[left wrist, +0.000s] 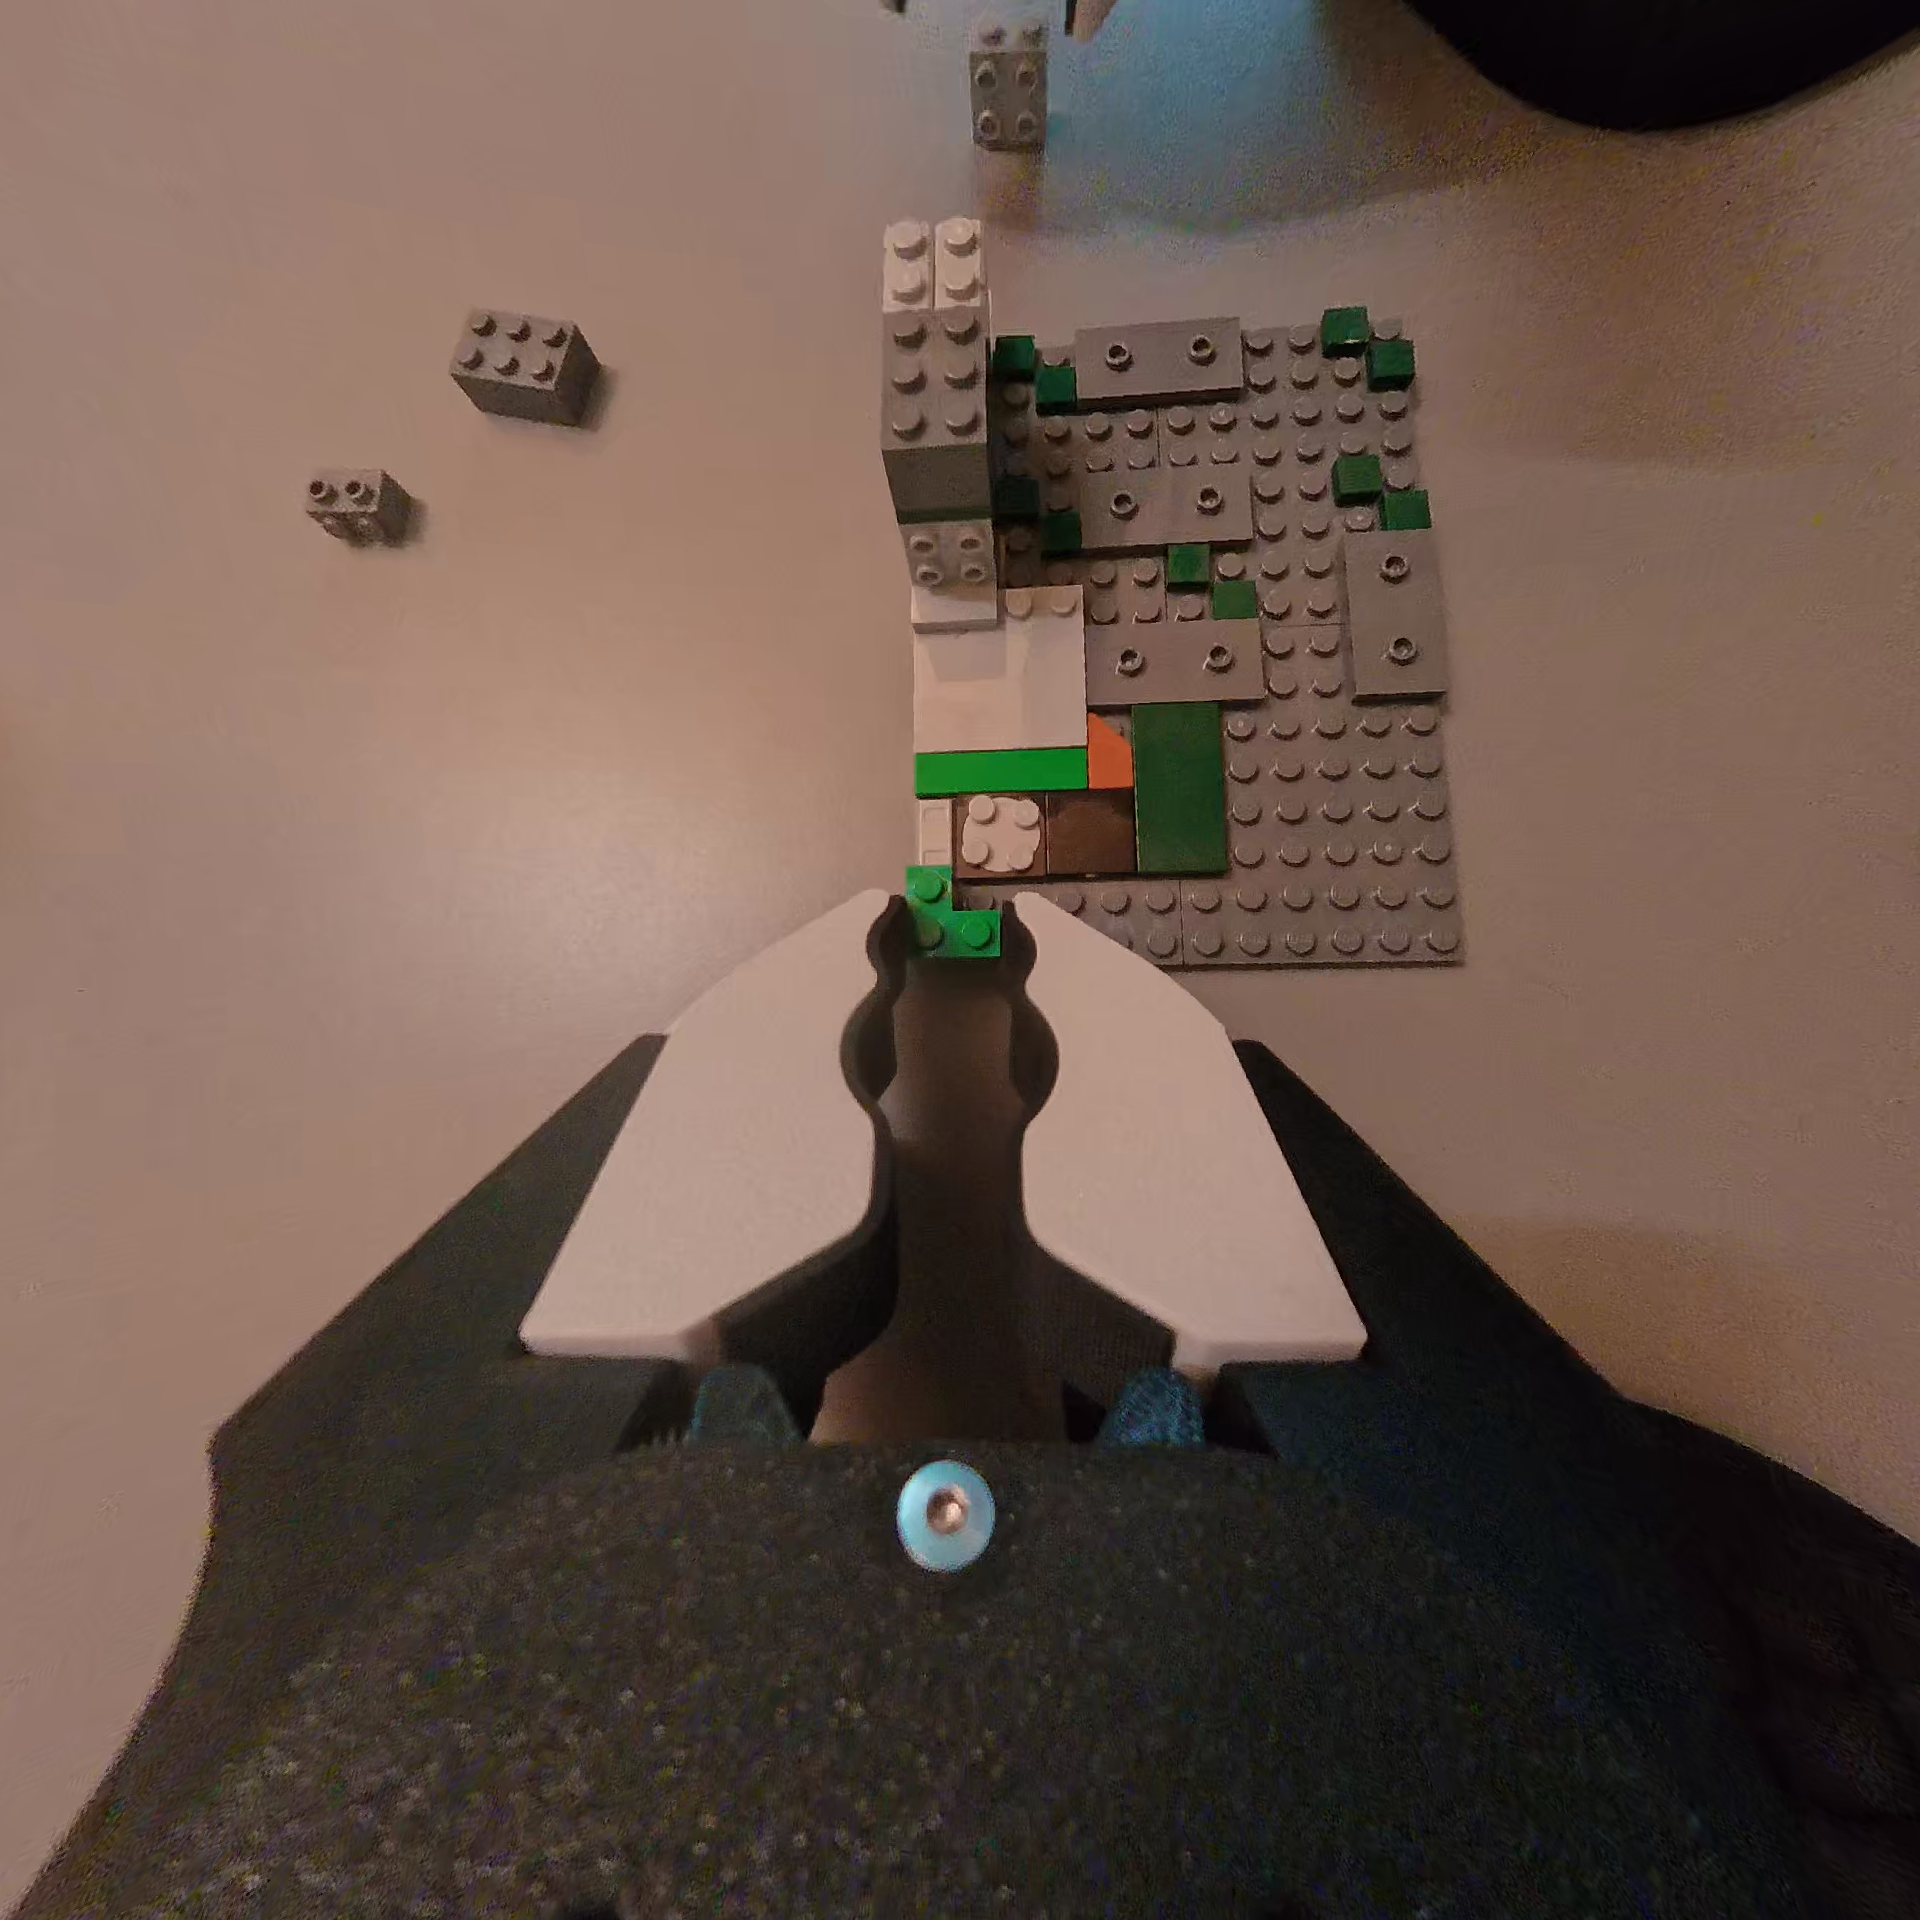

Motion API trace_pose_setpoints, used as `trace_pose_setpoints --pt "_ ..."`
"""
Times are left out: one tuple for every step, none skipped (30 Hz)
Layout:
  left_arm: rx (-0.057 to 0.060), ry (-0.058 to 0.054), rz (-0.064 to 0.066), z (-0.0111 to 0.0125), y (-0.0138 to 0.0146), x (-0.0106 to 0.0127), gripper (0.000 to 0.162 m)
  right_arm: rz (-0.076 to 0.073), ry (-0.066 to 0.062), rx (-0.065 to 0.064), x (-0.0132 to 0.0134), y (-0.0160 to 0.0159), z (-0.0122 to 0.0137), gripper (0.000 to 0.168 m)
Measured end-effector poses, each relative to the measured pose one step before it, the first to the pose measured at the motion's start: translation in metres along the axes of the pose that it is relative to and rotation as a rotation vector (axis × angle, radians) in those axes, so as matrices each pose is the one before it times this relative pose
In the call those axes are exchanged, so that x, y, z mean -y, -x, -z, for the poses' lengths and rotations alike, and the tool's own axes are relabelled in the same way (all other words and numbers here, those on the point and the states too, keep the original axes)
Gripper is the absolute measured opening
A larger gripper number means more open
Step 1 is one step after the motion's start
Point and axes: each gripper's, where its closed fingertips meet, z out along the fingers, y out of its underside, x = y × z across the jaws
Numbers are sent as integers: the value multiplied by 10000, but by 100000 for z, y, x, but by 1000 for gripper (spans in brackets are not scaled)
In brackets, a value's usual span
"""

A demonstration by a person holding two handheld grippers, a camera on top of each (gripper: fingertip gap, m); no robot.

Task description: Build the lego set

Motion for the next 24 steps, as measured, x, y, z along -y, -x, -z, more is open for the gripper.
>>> trace_pose_setpoints --pt "30 33 -56 27 3 7 17 -54 -529 -86 1080 -138 359 32" --pt "34 18 -78 39 -14 36 17 -97 -539 -130 1238 -198 164 35" --pt "10 11 -68 63 -19 70 17 -80 -424 -113 1155 -129 -137 37" --pt "12 23 -43 79 -1 72 17 28 -277 -51 957 44 -456 39" --pt "22 32 -47 95 -3 84 17 151 -128 -30 688 146 -716 40" --pt "40 24 -78 113 -4 106 17 213 0 -13 430 191 -827 41" --pt "55 19 -93 139 -24 104 17 186 58 -24 272 113 -802 41" --pt "61 3 -91 157 -25 125 17 102 29 -19 199 31 -669 40" --pt "60 -8 -82 185 -31 132 17 6 -36 78 185 73 -492 35" --pt "71 -21 -69 189 -18 119 17 -59 -77 160 163 136 -335 28" --pt "39 -9 -53 174 -43 81 17 -49 -83 105 128 78 -187 20" --pt "20 28 -37 140 -61 -24 17 16 -73 54 87 55 -83 19" --pt "64 -32 -29 107 4 9 16 77 -93 31 132 98 34 19" --pt "20 -99 -29 134 -41 25 16 162 -134 -38 205 81 155 18" --pt "-215 -197 85 213 -307 150 22 230 -143 -105 223 62 227 18" --pt "-498 -258 347 297 -592 288 25 240 -116 -137 223 45 268 17" --pt "-579 -339 534 416 -570 478 29 275 -120 -163 248 39 322 17" --pt "-578 -553 548 532 -529 817 32 380 -125 -178 283 49 368 17" --pt "-588 -674 582 548 -477 1062 35 491 -158 -178 350 91 409 17" --pt "-588 -507 611 452 -392 960 38 546 -208 -131 481 159 416 17" --pt "-477 -387 556 333 -203 908 42 539 -226 -112 567 154 377 17" --pt "-234 -263 454 180 160 757 39 470 -181 -128 570 59 325 17" --pt "-152 -12 410 -34 300 412 37 383 -128 -98 546 9 255 17" --pt "-345 191 431 -276 1 79 37 357 -149 -85 554 -24 235 17"
